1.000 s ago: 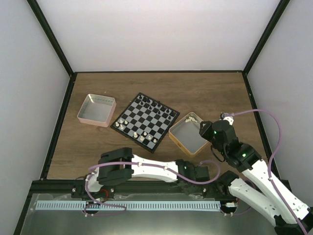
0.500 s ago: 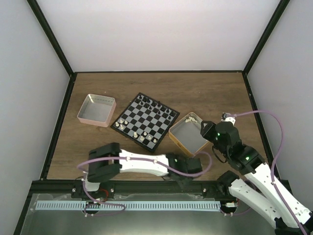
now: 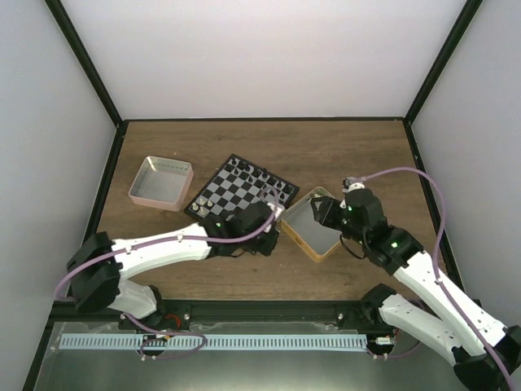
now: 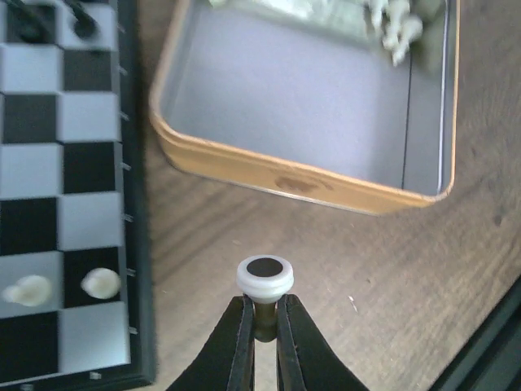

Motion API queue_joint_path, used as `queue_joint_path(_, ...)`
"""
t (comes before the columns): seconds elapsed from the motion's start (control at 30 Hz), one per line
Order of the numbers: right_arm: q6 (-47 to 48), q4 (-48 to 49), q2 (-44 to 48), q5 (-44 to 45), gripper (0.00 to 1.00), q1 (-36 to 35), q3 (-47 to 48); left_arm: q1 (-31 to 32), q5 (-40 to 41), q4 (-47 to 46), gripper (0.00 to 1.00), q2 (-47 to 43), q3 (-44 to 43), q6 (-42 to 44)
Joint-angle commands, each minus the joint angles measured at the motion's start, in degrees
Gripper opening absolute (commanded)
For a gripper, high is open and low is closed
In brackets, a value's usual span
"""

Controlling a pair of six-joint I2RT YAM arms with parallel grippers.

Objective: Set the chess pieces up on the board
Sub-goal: Place the chess piece on the chessboard.

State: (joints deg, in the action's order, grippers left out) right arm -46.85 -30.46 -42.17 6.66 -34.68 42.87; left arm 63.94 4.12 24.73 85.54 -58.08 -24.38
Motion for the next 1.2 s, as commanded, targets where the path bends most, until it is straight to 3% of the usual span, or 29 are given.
queue_joint_path(0.0,7.51,4.43,-2.69,-14.33,0.54,0.21,1.42,-3.64,-2.05,-10.13,0.07,-7.12,4.10,5.00)
queue_joint_path(0.17,13.71,7.38,-6.16,-28.90,0.59,0.22,0.83,-3.99,-2.51,-13.25,0.09,-10.48,5.25,13.28)
queue_joint_path(0.53,12.17,7.57,-10.52,-38.40,0.54,0.21,3.50,-3.62,0.37,-17.43,0.09,-13.90,5.91,29.37)
queue_joint_path(0.7,10.95,7.49,-10.58,-36.01,0.50,0.22,4.45,-3.46,1.08,-19.47,0.08,-13.48,6.77,36.25)
queue_joint_path(0.97,7.49,8.12,-6.70,-27.88,0.47,0.22,4.72,-3.29,1.21,-31.66,0.06,-17.85,15.01,48.73)
queue_joint_path(1.17,10.00,7.79,-9.59,-33.56,0.48,0.22,5.27,-3.23,0.02,-32.64,0.06,-17.29,15.16,52.02)
